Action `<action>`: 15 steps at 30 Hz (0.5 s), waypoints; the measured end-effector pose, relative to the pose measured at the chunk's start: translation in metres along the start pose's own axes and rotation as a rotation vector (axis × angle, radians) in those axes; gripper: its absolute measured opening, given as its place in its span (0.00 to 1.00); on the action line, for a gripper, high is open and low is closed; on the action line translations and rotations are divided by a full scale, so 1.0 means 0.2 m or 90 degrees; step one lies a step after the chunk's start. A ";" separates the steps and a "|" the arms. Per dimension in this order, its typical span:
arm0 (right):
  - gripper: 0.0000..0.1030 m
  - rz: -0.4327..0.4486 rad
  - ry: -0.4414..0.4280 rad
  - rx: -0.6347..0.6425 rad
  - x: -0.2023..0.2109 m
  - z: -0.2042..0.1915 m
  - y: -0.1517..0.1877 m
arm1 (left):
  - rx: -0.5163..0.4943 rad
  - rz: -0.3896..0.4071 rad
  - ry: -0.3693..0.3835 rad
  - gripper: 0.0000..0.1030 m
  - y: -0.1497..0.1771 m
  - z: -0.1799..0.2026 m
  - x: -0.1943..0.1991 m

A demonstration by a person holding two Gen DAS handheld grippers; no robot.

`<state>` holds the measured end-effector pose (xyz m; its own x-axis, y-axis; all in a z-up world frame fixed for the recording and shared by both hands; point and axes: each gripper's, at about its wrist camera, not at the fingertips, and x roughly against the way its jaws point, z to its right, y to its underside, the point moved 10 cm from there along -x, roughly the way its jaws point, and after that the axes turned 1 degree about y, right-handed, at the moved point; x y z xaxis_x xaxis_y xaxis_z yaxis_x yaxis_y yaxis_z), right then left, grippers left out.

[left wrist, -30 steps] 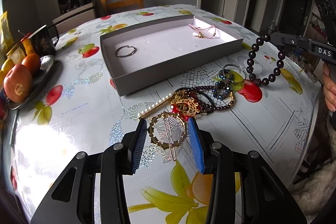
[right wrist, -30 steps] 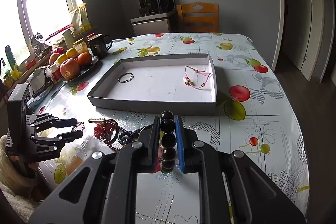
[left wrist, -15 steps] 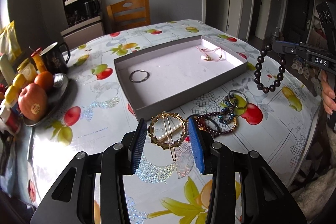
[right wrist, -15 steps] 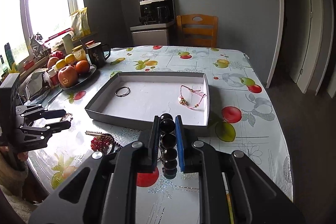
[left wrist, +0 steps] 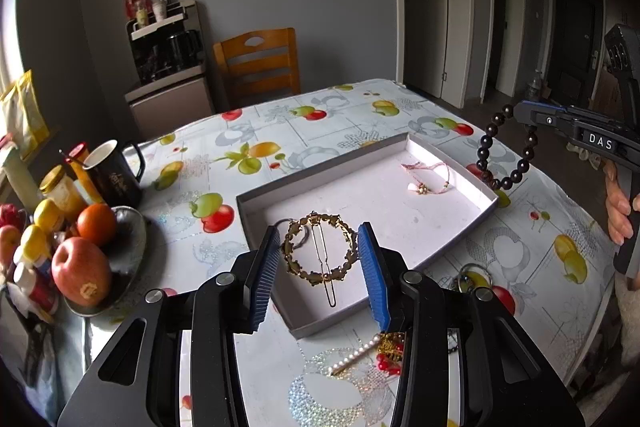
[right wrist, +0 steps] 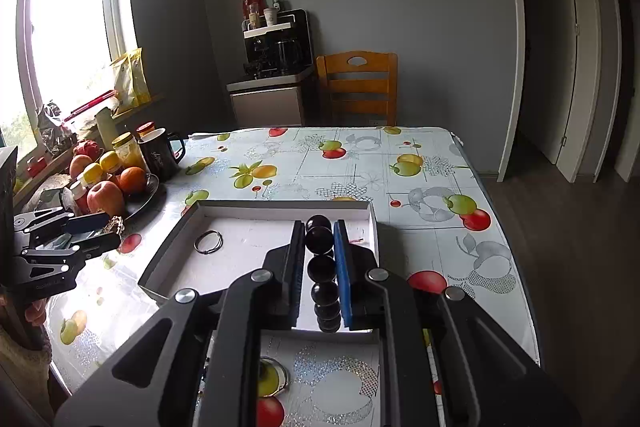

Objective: Organize jewelry
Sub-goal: 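Lift gold clip with left gripper while right carries bead bracelet over the box, then lower gold clip into box, open left gripper while right releases bead bracelet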

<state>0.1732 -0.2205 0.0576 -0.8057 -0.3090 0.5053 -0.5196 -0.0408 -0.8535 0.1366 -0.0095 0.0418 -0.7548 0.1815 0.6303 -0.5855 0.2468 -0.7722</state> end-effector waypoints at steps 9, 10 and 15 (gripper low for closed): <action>0.14 -0.013 -0.011 -0.016 -0.22 -0.05 0.02 | 0.019 -0.055 -0.021 0.41 0.06 0.00 -0.35; 0.14 -0.013 -0.018 -0.014 -0.23 -0.07 0.04 | 0.026 -0.058 -0.015 0.41 0.08 0.00 -0.38; 0.14 -0.037 -0.050 -0.013 -0.34 -0.13 0.14 | 0.050 -0.096 -0.005 0.41 0.20 -0.03 -0.52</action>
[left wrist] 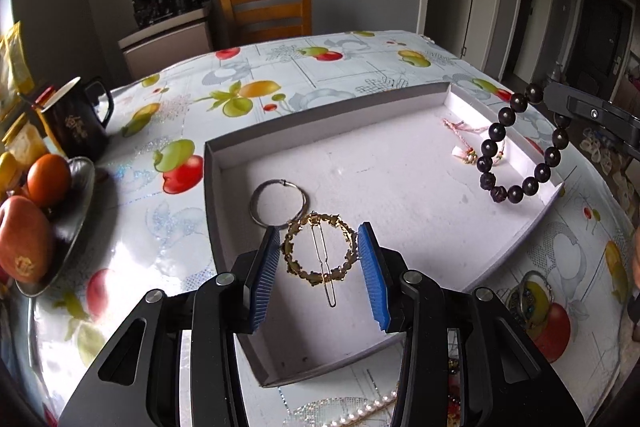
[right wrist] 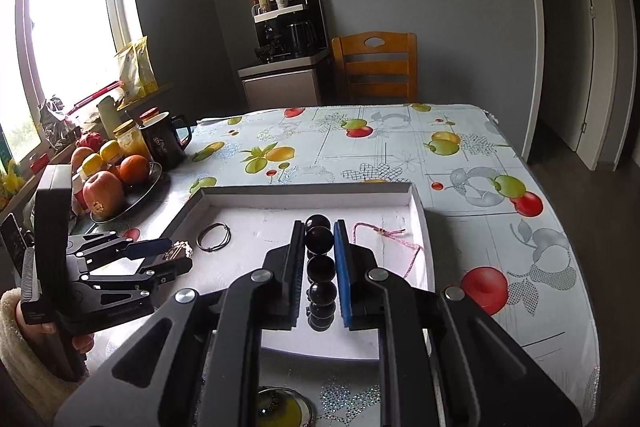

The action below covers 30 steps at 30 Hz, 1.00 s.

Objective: Organize jewelry
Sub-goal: 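Lower gold clip into box, open left gripper while right releases bead bracelet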

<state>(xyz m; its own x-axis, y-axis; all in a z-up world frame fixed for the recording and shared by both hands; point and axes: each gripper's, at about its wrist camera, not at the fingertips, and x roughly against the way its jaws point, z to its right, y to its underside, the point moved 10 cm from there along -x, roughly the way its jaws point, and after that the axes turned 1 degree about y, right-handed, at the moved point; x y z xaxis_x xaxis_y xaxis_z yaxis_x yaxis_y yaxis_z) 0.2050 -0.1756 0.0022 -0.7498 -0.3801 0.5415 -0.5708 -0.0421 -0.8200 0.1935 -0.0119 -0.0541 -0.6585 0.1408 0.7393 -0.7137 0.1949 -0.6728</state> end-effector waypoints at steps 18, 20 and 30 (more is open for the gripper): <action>0.14 -0.094 0.103 0.026 -0.14 0.17 0.20 | -0.010 -0.025 -0.007 0.41 0.07 -0.03 -0.04; 0.14 -0.105 0.104 0.037 -0.15 0.16 0.22 | -0.011 -0.030 -0.007 0.41 0.08 -0.03 -0.06; 0.14 -0.142 0.106 0.062 -0.20 0.14 0.29 | -0.021 -0.035 0.000 0.41 0.09 0.00 -0.07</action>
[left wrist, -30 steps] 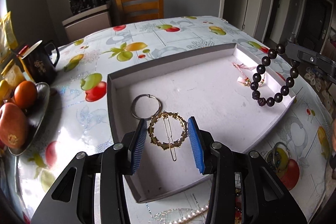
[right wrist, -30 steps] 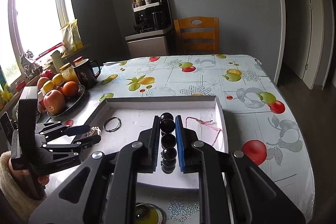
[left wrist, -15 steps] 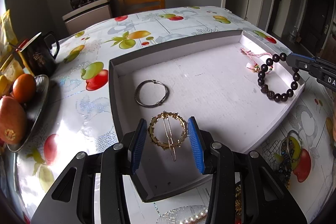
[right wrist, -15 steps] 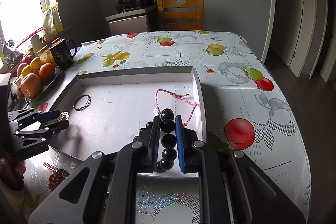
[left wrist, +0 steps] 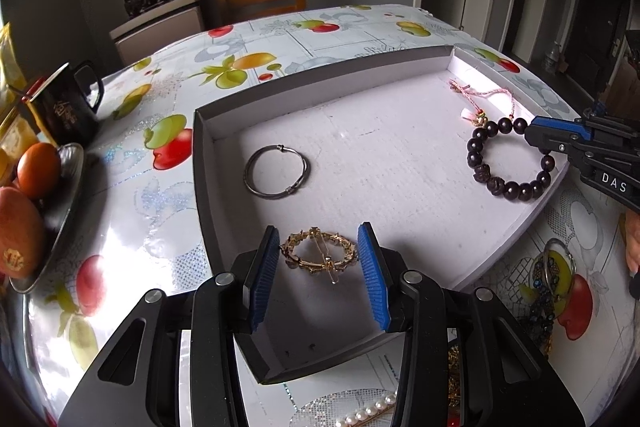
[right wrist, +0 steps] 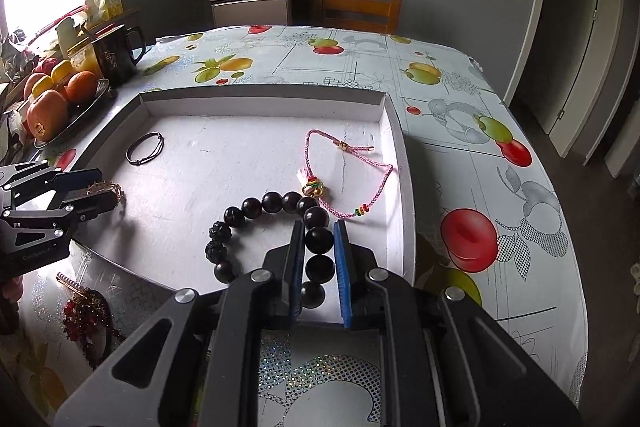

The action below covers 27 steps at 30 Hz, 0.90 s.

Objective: Organize jewelry
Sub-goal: 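Lower gold clip into box, open left gripper while right releases bead bracelet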

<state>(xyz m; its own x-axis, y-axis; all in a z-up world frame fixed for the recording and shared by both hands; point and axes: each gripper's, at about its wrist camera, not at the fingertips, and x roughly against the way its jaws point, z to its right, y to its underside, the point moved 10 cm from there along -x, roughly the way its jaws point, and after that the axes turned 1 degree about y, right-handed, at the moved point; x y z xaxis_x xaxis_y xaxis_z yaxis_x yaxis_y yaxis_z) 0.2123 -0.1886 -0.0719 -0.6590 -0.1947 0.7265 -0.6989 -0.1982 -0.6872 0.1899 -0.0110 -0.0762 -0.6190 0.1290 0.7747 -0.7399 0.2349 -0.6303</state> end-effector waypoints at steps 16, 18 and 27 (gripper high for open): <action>0.25 0.001 -0.007 -0.017 0.00 0.01 0.00 | 0.003 0.007 -0.001 0.56 -0.01 0.00 0.01; 0.27 0.002 -0.007 -0.017 0.00 0.01 0.00 | 0.007 0.006 0.003 0.56 -0.01 0.00 0.01; 0.59 0.031 -0.033 -0.041 0.04 0.02 -0.04 | 0.004 0.024 -0.002 0.63 -0.02 0.00 0.04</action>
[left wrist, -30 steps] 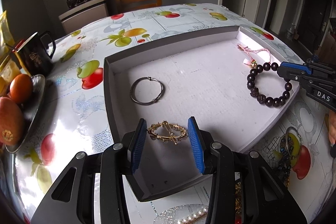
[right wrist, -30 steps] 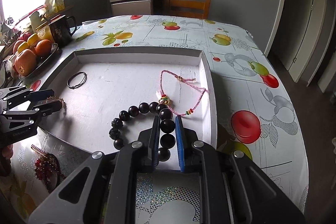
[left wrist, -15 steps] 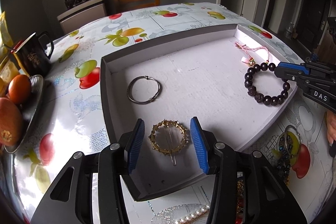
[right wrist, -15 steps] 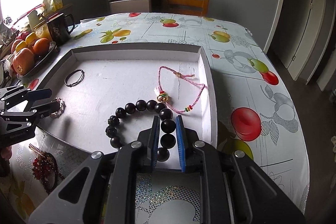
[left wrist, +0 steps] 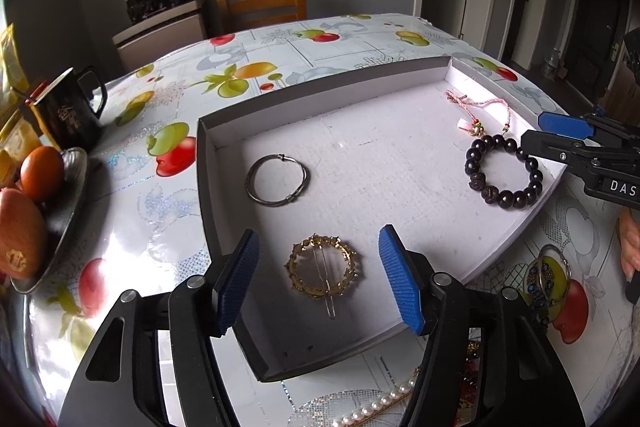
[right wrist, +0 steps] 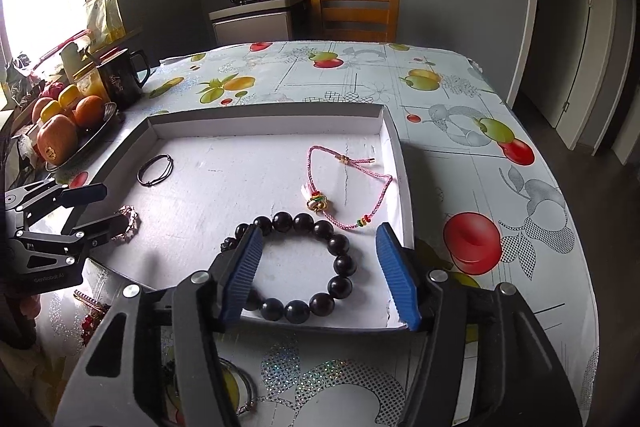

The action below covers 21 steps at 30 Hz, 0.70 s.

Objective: Organize jewelry
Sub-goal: 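Lower gold clip into box, open left gripper while right releases bead bracelet, then withdraw both open grippers from the box toward the remaining jewelry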

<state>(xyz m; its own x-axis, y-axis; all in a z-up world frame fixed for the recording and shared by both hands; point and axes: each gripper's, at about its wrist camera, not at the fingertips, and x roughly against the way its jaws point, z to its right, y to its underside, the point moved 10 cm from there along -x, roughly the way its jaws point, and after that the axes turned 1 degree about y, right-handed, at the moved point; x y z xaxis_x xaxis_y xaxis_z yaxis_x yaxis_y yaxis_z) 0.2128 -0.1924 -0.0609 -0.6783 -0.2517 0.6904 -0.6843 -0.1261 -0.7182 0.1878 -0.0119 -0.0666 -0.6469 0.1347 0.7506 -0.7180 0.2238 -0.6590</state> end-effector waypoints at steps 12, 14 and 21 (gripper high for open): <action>0.79 0.043 -0.017 -0.037 0.05 0.03 -0.06 | 0.006 0.038 -0.006 0.80 -0.04 -0.01 0.06; 0.84 0.051 -0.012 -0.043 0.05 0.04 -0.07 | 0.009 0.042 -0.010 0.81 -0.05 -0.02 0.06; 0.89 0.058 -0.008 -0.057 0.06 0.07 -0.08 | 0.005 0.053 -0.016 0.83 -0.06 -0.02 0.08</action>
<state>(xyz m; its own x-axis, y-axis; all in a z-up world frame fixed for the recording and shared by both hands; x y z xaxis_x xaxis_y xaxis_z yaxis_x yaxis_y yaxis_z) 0.2199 -0.2071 -0.0427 -0.7358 -0.2710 0.6207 -0.6411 -0.0166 -0.7673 0.1873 -0.0082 -0.0473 -0.7108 0.1286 0.6916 -0.6633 0.2047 -0.7198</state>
